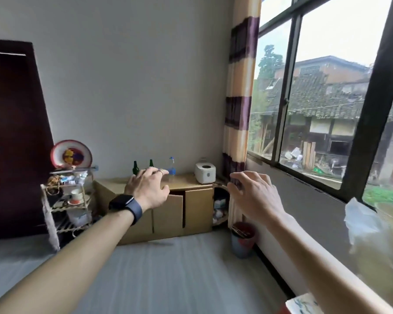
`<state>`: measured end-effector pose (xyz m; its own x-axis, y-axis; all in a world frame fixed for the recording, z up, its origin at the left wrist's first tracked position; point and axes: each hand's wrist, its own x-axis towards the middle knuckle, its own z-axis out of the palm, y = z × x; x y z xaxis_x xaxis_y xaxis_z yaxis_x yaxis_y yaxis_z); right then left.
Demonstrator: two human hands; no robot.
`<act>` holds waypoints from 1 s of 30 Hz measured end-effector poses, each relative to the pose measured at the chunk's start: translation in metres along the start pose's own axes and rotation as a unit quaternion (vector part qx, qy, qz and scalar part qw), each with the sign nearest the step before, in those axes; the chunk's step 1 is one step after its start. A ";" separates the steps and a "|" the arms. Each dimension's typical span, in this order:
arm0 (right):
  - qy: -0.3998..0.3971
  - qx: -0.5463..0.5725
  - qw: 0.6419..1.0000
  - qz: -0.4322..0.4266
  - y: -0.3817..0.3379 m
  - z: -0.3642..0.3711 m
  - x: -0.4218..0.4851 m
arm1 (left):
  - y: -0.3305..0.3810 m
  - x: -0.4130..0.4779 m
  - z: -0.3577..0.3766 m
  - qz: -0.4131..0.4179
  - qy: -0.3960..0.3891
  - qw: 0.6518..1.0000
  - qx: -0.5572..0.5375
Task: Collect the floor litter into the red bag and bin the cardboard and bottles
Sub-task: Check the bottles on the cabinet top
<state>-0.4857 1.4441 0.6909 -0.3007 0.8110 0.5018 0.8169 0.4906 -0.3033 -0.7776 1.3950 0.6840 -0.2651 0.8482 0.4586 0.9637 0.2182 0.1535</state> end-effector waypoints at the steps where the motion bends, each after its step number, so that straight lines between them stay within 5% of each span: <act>1: -0.005 -0.002 1.000 -0.007 0.005 0.013 0.015 | -0.005 0.012 0.008 -0.009 0.000 1.000 -0.001; 10: -0.022 0.034 0.998 -0.054 0.021 0.135 0.182 | -0.067 0.143 0.086 -0.061 0.007 0.998 0.027; 30: -0.122 0.126 0.981 -0.082 -0.033 0.516 0.554 | -0.278 0.476 0.361 -0.147 -0.083 0.978 -0.121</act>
<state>-0.9332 2.0420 0.5605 -0.5516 0.7516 0.3617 0.6091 0.6593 -0.4408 -1.1612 1.9123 0.5438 -0.5019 0.8372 0.2174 0.8058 0.3612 0.4692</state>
